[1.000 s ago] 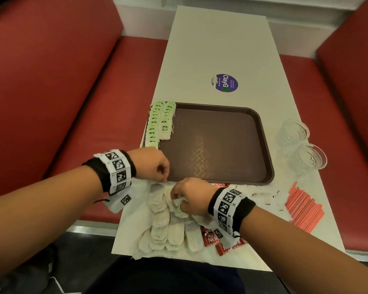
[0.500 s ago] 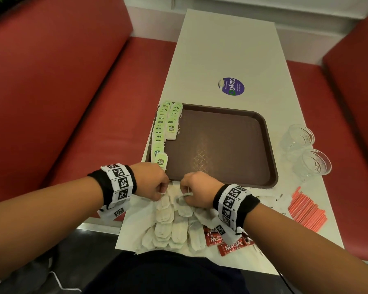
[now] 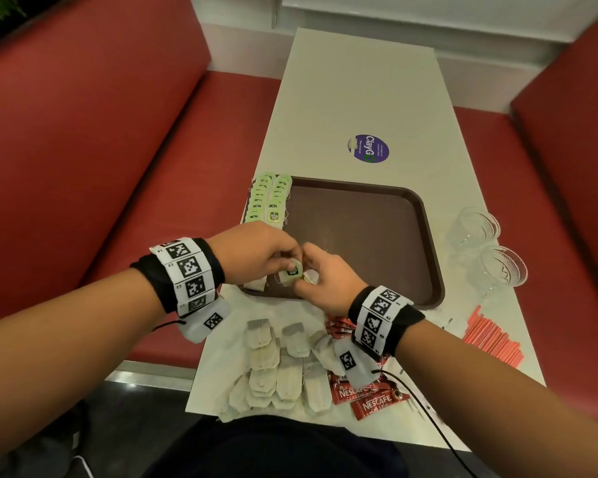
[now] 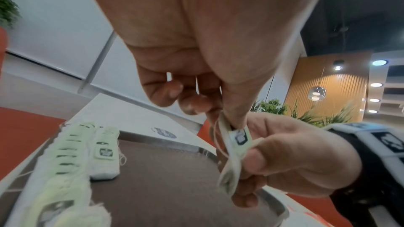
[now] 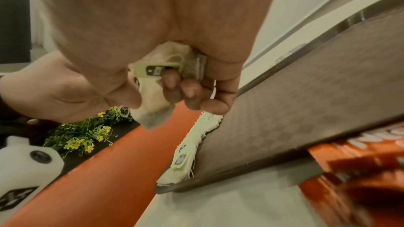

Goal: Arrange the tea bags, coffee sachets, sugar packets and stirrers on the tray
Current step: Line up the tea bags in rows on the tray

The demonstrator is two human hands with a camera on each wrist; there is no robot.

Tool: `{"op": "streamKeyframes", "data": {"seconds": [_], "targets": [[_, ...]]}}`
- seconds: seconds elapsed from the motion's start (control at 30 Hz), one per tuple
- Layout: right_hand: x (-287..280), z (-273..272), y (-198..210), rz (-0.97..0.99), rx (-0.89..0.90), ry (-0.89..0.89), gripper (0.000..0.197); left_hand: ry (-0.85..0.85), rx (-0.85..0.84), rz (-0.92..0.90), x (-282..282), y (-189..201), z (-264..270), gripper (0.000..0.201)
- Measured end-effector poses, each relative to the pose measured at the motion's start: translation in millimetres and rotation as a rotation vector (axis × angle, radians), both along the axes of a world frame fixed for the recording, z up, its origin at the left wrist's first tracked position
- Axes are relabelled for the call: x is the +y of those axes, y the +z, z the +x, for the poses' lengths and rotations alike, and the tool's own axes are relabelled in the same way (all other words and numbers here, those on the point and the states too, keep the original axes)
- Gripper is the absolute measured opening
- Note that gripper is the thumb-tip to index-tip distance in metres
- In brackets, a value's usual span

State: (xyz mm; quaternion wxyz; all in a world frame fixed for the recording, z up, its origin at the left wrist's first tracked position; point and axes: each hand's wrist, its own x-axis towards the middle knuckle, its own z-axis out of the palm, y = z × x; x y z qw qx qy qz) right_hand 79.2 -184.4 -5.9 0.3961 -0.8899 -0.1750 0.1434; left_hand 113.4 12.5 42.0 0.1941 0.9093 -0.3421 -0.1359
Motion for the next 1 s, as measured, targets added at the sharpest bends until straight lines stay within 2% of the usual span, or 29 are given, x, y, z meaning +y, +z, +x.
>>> {"op": "streamKeyframes", "data": {"seconds": [0.1, 0.2, 0.27, 0.33, 0.43, 0.53, 0.63, 0.77, 0.83, 1.0], "targets": [[-2, 1, 0, 0.029, -0.019, -0.006, 0.027, 0.032, -0.038, -0.091, -3, 6, 0, 0.009], [-8, 4, 3, 0.061, -0.038, -0.056, 0.022, 0.114, -0.031, -0.208, -4, 3, -1, 0.007], [-14, 6, 3, 0.075, -0.042, -0.081, 0.025, 0.176, 0.019, -0.236, -4, -3, -1, 0.015], [-19, 9, 3, 0.069, -0.028, -0.085, 0.025, 0.196, 0.048, -0.187, -7, -10, 0, 0.016], [-26, 14, 2, 0.016, 0.014, -0.071, 0.017, 0.239, 0.050, -0.144, -12, -19, 6, 0.007], [-35, 16, 4, -0.004, 0.108, -0.074, 0.030, 0.385, 0.051, -0.093, -11, -27, 26, 0.009], [-44, 17, 4, 0.009, 0.197, -0.077, 0.036, 0.540, 0.075, 0.047, -3, -42, 57, 0.012], [-50, 24, 0, -0.027, 0.194, -0.062, 0.030, 0.751, 0.180, 0.111, 6, -61, 89, 0.034], [-52, 28, 0, -0.083, 0.174, -0.051, 0.025, 0.797, 0.189, 0.125, 5, -67, 98, 0.039], [-51, 31, 0, -0.044, 0.167, -0.107, 0.008, 0.841, 0.142, 0.187, -1, -78, 108, 0.044]]}}
